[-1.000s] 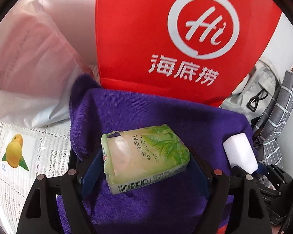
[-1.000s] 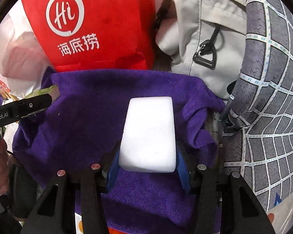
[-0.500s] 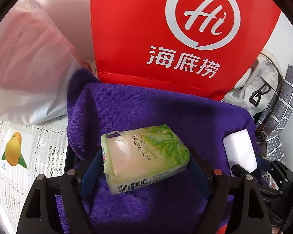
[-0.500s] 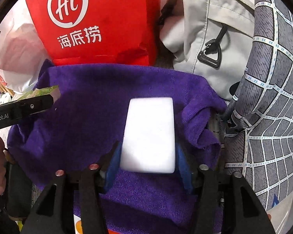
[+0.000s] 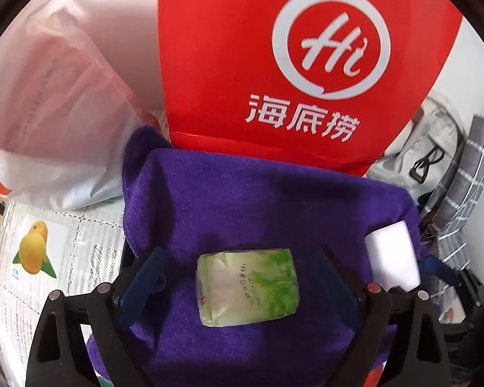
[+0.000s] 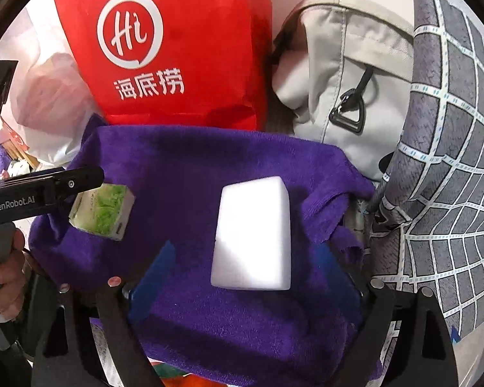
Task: Organize soft objects
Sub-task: 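Open both tools and move them back toward the cloths on the sheet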
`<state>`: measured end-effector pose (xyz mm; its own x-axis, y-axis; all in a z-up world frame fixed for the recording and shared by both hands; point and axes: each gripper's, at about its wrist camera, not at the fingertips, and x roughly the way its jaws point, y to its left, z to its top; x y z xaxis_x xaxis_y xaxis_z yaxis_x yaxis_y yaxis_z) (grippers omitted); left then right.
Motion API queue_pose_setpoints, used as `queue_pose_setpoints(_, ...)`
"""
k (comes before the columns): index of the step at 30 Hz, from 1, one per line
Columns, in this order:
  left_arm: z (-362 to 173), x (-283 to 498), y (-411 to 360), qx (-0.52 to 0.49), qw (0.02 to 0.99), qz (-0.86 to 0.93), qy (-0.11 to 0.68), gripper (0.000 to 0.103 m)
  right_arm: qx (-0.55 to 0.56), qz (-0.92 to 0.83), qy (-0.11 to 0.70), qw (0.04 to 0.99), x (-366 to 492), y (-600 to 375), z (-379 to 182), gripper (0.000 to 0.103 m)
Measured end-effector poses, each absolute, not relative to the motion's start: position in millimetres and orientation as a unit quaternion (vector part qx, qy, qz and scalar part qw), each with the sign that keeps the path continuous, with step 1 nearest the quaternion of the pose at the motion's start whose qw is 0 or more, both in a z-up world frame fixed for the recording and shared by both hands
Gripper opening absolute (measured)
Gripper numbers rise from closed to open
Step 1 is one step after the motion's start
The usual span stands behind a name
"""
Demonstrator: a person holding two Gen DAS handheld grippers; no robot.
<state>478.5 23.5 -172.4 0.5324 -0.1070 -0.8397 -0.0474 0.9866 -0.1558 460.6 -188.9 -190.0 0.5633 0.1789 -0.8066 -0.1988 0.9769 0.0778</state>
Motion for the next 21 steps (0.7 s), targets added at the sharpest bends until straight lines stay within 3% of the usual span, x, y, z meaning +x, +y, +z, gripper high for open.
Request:
queue_pose_setpoints(9,-135,457,23,-0.055,0.891,-0.001,0.451,0.094,-0.059,0.093,0.412,0.904,424,-173,-143,0.091)
queue_pose_setpoints(11,-123,448,19,-0.052,0.894,-0.015,0.444,0.094,-0.047,0.104,0.395,0.911,406,-177,-133,0.095)
queue_pose_setpoints(21,-45,379,6,0.008,0.935,-0.013,0.356,0.093,0.009,0.105,0.399,0.911,309,-213,-119,0.095)
